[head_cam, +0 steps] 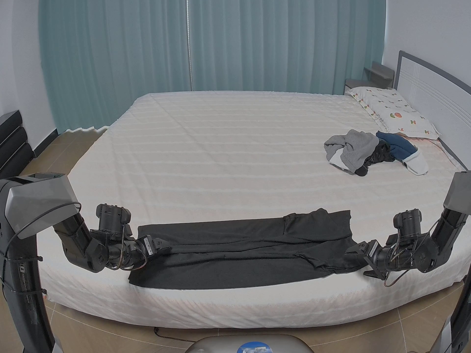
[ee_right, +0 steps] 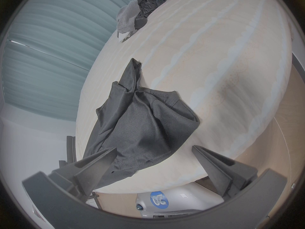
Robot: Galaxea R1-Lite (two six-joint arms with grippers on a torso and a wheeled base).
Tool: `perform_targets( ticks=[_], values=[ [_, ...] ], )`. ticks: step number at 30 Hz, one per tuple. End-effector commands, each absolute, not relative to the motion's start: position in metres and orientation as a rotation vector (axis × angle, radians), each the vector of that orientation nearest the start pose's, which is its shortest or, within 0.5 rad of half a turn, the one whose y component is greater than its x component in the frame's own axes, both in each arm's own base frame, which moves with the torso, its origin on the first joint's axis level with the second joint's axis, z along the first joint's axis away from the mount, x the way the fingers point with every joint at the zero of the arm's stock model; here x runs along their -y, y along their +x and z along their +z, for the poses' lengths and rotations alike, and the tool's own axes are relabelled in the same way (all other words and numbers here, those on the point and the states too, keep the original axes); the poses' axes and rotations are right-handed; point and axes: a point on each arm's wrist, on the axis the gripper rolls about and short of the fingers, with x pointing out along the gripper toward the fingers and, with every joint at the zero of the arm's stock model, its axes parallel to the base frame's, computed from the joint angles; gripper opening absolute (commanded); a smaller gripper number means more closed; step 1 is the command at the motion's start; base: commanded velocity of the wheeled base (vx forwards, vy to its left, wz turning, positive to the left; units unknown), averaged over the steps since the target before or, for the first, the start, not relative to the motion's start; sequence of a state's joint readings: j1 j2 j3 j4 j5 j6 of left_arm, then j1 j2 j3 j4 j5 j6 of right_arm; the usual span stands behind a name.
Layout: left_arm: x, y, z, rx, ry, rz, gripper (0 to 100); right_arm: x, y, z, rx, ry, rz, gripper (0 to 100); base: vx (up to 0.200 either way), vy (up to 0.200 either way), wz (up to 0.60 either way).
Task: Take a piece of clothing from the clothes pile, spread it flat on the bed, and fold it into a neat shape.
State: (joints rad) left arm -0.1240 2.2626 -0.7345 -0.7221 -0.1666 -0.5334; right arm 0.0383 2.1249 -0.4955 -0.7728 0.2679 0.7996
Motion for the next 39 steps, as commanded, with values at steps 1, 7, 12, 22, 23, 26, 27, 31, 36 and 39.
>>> perform_targets(
  ticks=[1,7,12,22,23,26,27,31,36,39],
  values=[
    [0.047,0.341,-0.013,-0.864,-0.516,-0.054,0,-0.017,0.289,0.000,-0.925,0.841,-0.068,100,0.000,0.000,0.00],
    [0.045,0.342,-0.010,-0.850,-0.520,-0.047,0,-0.017,0.289,0.002,-0.919,0.841,-0.065,100,0.000,0.000,0.00],
    [0.042,0.344,-0.003,-0.826,-0.525,-0.044,0,-0.016,0.289,0.003,-0.914,0.845,-0.068,100,0.000,0.000,0.00],
    [0.042,0.344,0.004,-0.806,-0.532,-0.044,0,-0.015,0.289,0.004,-0.912,0.844,-0.068,100,-0.060,0.000,0.00],
    [0.042,0.344,0.003,-0.805,-0.532,-0.045,0,-0.015,0.289,0.004,-0.912,0.844,-0.068,100,0.000,0.000,0.00],
    [0.041,0.346,0.005,-0.796,-0.536,-0.046,0,-0.015,0.290,0.004,-0.910,0.844,-0.068,100,0.000,0.000,0.00],
    [0.042,0.347,0.006,-0.790,-0.544,-0.045,0,-0.015,0.290,0.004,-0.910,0.845,-0.069,100,0.000,0.000,0.00],
    [0.047,0.354,0.013,-0.765,-0.611,-0.037,0,-0.014,0.291,0.004,-0.905,0.847,-0.069,100,0.000,0.000,0.00],
    [0.048,0.361,0.028,-0.720,-0.681,-0.031,0,-0.014,0.291,0.005,-0.903,0.849,-0.070,100,0.000,0.000,0.00],
    [0.049,0.360,0.031,-0.712,-0.682,-0.036,0,-0.014,0.291,0.004,-0.903,0.849,-0.070,100,0.000,-0.133,0.00]
  ],
)
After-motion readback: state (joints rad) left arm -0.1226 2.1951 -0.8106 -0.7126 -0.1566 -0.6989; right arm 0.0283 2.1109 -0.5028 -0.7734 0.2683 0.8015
